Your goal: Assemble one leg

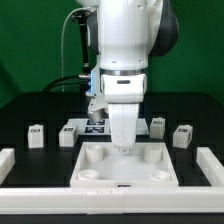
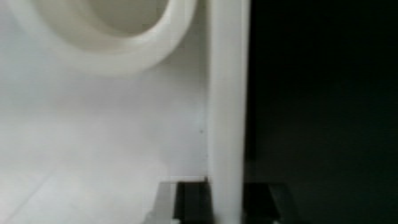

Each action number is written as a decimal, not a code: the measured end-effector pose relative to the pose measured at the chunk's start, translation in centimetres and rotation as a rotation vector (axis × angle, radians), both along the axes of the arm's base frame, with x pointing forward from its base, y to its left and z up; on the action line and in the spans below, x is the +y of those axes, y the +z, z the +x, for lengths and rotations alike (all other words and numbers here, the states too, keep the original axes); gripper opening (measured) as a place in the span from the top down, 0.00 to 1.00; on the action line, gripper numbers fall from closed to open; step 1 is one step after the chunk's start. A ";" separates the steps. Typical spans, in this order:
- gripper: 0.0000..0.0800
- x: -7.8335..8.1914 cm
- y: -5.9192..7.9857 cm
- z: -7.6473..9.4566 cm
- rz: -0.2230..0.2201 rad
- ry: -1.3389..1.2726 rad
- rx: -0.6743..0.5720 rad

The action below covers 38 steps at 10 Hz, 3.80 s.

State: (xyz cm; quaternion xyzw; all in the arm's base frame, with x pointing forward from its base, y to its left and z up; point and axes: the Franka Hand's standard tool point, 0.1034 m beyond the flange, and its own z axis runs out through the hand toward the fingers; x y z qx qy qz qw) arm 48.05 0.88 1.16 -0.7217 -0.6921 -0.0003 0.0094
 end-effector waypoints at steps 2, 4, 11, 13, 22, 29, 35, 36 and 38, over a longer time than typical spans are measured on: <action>0.93 1.8 0.0 0.6 -0.003 0.052 -0.004; 0.93 3.5 0.0 1.1 -0.002 0.084 -0.004; 0.48 4.1 -0.1 1.2 -0.001 0.059 -0.007; 0.26 4.0 -0.1 1.2 -0.001 0.058 -0.007; 0.19 4.0 3.2 -0.8 -0.005 -0.096 -0.056; 0.19 4.3 3.4 -0.9 0.007 -0.464 -0.048; 0.19 8.3 2.7 -3.0 0.070 -1.395 0.002; 0.19 9.2 2.7 -3.2 0.073 -1.457 0.011; 0.19 11.2 2.7 -3.7 0.081 -1.729 0.045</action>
Offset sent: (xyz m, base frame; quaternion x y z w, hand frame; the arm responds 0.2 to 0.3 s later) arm 0.0127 0.0350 -0.0038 0.0187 -0.0137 -0.0644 0.9977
